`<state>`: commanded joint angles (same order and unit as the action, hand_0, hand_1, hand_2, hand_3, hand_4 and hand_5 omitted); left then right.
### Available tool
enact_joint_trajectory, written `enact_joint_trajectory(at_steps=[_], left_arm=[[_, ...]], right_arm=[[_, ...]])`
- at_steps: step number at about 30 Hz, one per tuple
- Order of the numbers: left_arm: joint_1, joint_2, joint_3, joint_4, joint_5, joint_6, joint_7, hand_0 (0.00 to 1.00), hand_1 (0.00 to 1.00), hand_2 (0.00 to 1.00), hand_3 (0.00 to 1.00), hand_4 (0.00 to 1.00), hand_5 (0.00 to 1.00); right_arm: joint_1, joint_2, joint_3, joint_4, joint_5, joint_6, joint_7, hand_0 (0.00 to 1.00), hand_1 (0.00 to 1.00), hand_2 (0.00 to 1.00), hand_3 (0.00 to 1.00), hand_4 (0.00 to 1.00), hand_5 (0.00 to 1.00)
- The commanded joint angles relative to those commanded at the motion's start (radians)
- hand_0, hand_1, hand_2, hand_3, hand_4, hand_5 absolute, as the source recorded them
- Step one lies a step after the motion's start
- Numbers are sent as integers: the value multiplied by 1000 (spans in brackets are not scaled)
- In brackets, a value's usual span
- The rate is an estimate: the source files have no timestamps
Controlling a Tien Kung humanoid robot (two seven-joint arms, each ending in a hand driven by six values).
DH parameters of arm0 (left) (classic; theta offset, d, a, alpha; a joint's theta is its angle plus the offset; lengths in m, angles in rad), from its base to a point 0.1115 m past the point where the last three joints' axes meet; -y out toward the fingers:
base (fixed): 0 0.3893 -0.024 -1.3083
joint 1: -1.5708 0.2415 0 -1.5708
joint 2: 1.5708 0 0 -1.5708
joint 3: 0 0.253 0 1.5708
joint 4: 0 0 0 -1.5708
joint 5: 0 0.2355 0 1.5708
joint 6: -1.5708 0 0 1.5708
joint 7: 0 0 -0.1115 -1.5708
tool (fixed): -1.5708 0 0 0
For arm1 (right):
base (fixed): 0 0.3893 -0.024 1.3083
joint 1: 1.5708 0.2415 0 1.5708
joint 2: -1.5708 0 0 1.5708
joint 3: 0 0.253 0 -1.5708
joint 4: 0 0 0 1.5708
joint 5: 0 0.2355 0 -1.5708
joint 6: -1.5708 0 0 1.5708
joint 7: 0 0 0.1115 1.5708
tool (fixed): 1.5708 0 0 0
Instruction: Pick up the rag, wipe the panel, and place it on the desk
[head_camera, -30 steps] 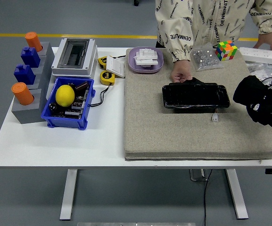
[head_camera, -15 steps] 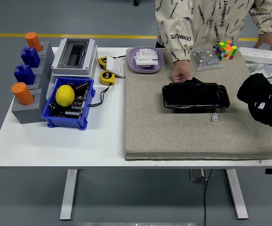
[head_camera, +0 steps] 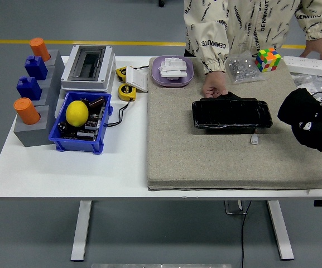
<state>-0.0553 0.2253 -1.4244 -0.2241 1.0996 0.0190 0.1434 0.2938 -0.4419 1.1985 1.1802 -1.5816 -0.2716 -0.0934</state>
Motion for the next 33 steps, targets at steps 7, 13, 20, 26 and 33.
enact_joint_trajectory(at_steps=[7, 13, 20, 26, 33], left_arm=[[-1, 1, -2, -1, 1, 0, 0, 605, 642, 657, 561, 626, 445], [-1, 0, -3, 0, 1, 0, 0, 606, 642, 657, 562, 626, 445], [-1, 0, -5, 0, 2, 0, 0, 605, 641, 657, 561, 626, 445], [-1, -1, -6, 0, 3, 0, 0, 606, 642, 657, 562, 627, 445], [-3, -2, -6, 0, 3, 0, 0, 605, 642, 657, 561, 626, 445]], right_arm=[[5, -5, 16, 3, -10, 29, -1, 527, 553, 590, 522, 998, 408], [7, -8, 29, 4, -19, 44, -2, 605, 591, 652, 553, 998, 456], [5, -9, 40, 3, -27, 57, -6, 654, 622, 685, 609, 998, 470], [4, -10, 43, 2, -34, 73, -13, 679, 646, 703, 688, 998, 499], [5, -10, 46, -1, -38, 84, -14, 747, 690, 750, 748, 998, 516]])
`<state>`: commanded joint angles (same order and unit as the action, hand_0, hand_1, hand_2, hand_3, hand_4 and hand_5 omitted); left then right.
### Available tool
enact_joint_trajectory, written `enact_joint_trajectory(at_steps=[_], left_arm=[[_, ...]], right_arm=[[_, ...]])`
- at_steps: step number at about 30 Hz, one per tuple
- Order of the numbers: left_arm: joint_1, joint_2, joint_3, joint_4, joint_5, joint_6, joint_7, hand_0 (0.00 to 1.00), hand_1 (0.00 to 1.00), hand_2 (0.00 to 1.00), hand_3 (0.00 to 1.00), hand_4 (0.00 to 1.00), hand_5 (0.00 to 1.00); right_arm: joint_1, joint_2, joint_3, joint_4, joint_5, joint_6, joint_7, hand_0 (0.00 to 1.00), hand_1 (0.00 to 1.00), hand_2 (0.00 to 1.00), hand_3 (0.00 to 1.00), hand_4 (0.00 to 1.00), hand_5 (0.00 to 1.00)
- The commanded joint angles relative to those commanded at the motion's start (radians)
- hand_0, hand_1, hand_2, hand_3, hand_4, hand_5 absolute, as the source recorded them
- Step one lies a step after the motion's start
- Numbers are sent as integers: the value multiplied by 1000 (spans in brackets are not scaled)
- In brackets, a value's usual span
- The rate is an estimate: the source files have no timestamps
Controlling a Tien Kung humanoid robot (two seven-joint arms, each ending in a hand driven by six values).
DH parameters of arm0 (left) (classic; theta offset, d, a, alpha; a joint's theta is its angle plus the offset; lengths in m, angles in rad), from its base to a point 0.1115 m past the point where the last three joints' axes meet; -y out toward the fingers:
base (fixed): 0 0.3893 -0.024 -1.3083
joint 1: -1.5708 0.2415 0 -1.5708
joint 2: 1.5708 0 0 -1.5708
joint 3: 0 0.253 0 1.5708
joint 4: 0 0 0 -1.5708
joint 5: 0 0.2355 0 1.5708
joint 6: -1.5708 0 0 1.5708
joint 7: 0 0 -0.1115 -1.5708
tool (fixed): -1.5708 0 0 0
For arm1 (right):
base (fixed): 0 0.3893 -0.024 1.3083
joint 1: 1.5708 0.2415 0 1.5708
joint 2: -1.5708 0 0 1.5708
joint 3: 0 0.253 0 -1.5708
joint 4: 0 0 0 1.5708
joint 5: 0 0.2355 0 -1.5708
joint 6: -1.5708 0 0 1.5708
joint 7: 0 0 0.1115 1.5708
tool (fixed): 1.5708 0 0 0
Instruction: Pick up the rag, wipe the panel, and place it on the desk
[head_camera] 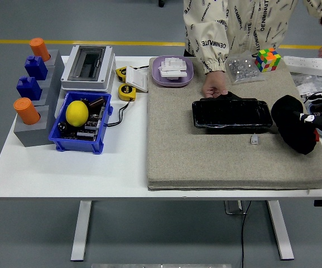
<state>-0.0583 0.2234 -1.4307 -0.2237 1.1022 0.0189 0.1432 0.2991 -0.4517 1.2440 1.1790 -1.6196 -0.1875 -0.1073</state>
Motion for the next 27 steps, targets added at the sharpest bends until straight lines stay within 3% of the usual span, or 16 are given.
enact_joint_trajectory(at_steps=[2, 13, 14, 15, 21, 25, 27], left_arm=[[0, 0, -1, 0, 0, 0, 0, 605, 642, 657, 561, 626, 445], [3, 0, -2, 1, 0, 0, 0, 605, 641, 657, 561, 627, 444], [3, 0, -1, 1, 0, 0, 0, 605, 642, 657, 562, 627, 445], [3, 0, -1, 1, -1, 0, 0, 605, 642, 657, 562, 627, 445], [5, 1, 8, 0, -4, -1, 0, 605, 642, 657, 563, 627, 445], [7, 4, 9, 1, -3, 0, 0, 605, 642, 657, 563, 627, 445], [7, 5, 10, 0, -4, 0, 0, 605, 642, 655, 562, 627, 445]], right_arm=[[0, -1, 2, 1, 0, -1, 4, 804, 748, 804, 801, 998, 552], [-6, -1, 14, 14, 4, -4, 17, 833, 786, 843, 838, 998, 573], [-9, -1, 17, 18, 7, -4, 20, 892, 838, 902, 919, 998, 614], [-11, -1, 20, 22, 13, -5, 26, 892, 838, 902, 919, 998, 614], [-49, -4, 98, 92, 224, -73, 142, 866, 819, 878, 889, 998, 580], [-64, -19, 156, 139, 371, -37, 174, 866, 819, 878, 889, 998, 580], [-71, -26, 181, 155, 454, -12, 182, 825, 791, 840, 832, 998, 590]])
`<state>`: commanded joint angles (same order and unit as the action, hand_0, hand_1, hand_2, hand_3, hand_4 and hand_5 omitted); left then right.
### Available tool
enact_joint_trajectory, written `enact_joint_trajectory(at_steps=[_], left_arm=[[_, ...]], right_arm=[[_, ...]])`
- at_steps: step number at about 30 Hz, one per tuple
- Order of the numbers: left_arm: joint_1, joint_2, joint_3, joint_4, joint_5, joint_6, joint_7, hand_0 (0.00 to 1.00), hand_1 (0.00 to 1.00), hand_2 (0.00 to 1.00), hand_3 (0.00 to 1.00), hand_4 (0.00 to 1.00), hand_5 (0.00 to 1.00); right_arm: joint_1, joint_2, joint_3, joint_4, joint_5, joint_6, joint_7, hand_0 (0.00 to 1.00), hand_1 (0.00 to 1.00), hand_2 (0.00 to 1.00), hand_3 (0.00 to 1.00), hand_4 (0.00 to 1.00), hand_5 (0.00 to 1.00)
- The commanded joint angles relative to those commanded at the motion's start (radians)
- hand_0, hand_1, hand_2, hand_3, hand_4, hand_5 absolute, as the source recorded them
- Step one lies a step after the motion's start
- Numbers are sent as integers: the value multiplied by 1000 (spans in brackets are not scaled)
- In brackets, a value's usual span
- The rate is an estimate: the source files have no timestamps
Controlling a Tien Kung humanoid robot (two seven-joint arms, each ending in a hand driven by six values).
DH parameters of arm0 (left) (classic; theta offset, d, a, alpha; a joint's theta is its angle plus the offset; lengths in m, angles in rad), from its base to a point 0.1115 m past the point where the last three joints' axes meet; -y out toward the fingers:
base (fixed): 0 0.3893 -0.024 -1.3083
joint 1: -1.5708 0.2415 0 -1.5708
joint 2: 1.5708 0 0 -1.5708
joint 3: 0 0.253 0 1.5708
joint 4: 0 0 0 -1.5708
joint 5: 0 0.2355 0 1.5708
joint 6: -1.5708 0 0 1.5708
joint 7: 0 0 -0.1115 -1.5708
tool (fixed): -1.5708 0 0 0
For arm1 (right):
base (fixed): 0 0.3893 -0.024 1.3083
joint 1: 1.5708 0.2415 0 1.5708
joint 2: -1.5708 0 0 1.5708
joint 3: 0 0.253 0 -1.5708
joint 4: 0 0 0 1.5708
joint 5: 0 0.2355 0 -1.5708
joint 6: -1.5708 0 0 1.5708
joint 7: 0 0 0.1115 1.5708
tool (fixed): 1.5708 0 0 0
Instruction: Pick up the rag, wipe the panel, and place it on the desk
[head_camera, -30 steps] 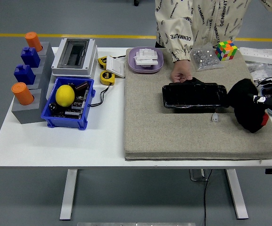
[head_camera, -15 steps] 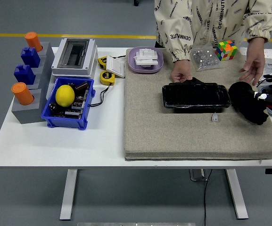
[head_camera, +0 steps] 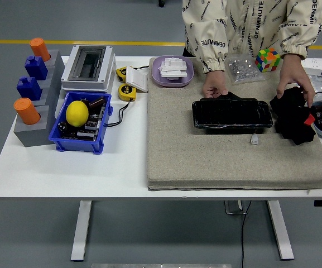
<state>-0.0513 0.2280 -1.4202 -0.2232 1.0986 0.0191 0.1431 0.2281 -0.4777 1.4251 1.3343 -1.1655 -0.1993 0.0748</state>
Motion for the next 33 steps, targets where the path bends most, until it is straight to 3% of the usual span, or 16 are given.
enact_joint_trajectory(at_steps=[9, 17, 21, 33], left_arm=[[0, 1, 5, -1, -1, 0, 0, 604, 642, 655, 562, 627, 445], [-1, -1, 3, -1, 0, 0, 0, 604, 642, 656, 560, 627, 445], [-2, -2, -1, -1, 1, 0, 0, 604, 642, 656, 560, 627, 445], [-3, -7, -10, -1, 5, 0, 0, 605, 642, 657, 560, 627, 445]], right_arm=[[-22, -30, 100, 14, 383, 175, -44, 789, 761, 817, 799, 998, 637], [-25, -45, 123, 10, 721, 263, -123, 772, 755, 804, 784, 998, 643], [-25, -47, 133, 10, 886, 284, -139, 772, 755, 804, 784, 998, 643], [-33, -48, 151, 8, 923, 287, -147, 774, 749, 796, 780, 998, 649]])
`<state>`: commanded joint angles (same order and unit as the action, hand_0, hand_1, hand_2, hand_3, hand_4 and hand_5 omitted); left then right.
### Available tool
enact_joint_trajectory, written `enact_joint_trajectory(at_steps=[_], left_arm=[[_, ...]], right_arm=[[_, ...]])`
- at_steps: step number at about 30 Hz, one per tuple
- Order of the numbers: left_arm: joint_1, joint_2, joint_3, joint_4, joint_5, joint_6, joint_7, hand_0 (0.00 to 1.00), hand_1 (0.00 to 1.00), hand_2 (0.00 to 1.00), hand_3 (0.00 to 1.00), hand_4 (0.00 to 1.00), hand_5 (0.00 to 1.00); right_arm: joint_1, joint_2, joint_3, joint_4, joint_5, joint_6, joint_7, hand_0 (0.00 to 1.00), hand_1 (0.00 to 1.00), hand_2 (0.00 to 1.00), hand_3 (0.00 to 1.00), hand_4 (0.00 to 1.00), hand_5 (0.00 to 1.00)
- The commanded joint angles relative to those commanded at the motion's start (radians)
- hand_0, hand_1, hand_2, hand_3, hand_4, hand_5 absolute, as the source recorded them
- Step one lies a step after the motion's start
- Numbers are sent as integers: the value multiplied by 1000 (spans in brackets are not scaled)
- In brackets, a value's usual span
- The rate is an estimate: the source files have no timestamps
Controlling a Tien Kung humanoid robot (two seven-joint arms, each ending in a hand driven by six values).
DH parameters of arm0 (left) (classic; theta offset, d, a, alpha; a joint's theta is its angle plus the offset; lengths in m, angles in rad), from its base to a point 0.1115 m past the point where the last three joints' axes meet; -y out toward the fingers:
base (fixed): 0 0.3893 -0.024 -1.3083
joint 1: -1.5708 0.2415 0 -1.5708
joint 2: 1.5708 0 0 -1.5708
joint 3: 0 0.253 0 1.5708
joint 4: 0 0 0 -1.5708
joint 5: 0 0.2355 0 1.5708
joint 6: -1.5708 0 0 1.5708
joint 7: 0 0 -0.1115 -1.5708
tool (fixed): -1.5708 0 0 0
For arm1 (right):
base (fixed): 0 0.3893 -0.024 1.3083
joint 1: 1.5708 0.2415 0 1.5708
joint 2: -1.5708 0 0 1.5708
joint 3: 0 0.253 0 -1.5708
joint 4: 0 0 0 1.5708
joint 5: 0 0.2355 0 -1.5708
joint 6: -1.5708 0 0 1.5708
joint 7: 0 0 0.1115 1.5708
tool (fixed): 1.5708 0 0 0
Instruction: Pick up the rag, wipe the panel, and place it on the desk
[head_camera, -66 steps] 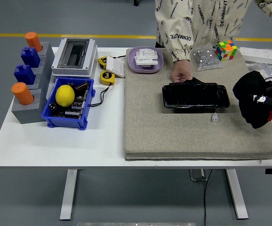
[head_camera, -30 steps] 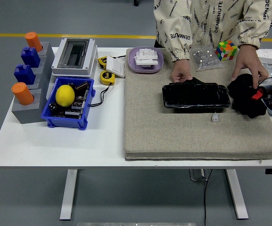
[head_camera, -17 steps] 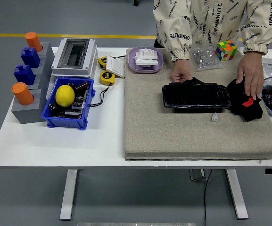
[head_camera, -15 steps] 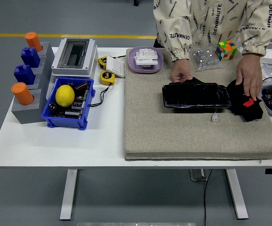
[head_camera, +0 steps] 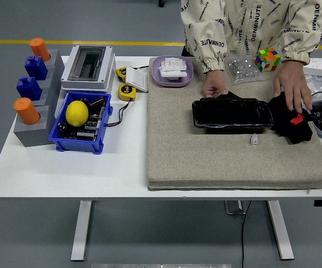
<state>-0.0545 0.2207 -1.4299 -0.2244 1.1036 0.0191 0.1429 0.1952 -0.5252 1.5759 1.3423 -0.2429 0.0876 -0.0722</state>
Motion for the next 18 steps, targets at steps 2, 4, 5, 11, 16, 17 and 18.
enact_joint_trajectory(at_steps=[2, 4, 5, 11, 16, 17, 18], left_arm=[[-1, 0, 0, 0, 0, 0, 0, 604, 642, 657, 560, 627, 444], [-1, 0, 0, 0, 1, 0, 0, 604, 642, 657, 560, 627, 444], [-2, 0, 0, 0, 1, 1, 0, 604, 642, 657, 560, 627, 444], [-4, 2, -1, 1, 3, 1, 0, 604, 642, 657, 561, 627, 445], [-4, 0, -1, 0, 0, 0, 0, 604, 642, 657, 560, 628, 444], [-4, 0, -1, 1, 0, 0, 0, 604, 642, 657, 560, 628, 444], [-4, -1, -1, 1, 0, 1, 0, 604, 642, 657, 560, 628, 444]], right_arm=[[0, 1, 1, 0, -2, -3, 1, 770, 743, 796, 780, 998, 665], [1, 1, 1, -2, -2, -9, 2, 770, 743, 796, 780, 998, 665], [2, 2, 3, -5, -5, -13, 3, 770, 743, 796, 780, 998, 665], [7, 6, 13, -30, -33, -17, 7, 764, 743, 797, 780, 998, 662], [5, 9, 25, -54, -48, -26, 9, 760, 739, 797, 779, 998, 661], [5, 8, 28, -57, -49, -24, 10, 760, 739, 797, 779, 998, 661], [5, 8, 29, -59, -50, -24, 10, 760, 739, 797, 779, 998, 661]])
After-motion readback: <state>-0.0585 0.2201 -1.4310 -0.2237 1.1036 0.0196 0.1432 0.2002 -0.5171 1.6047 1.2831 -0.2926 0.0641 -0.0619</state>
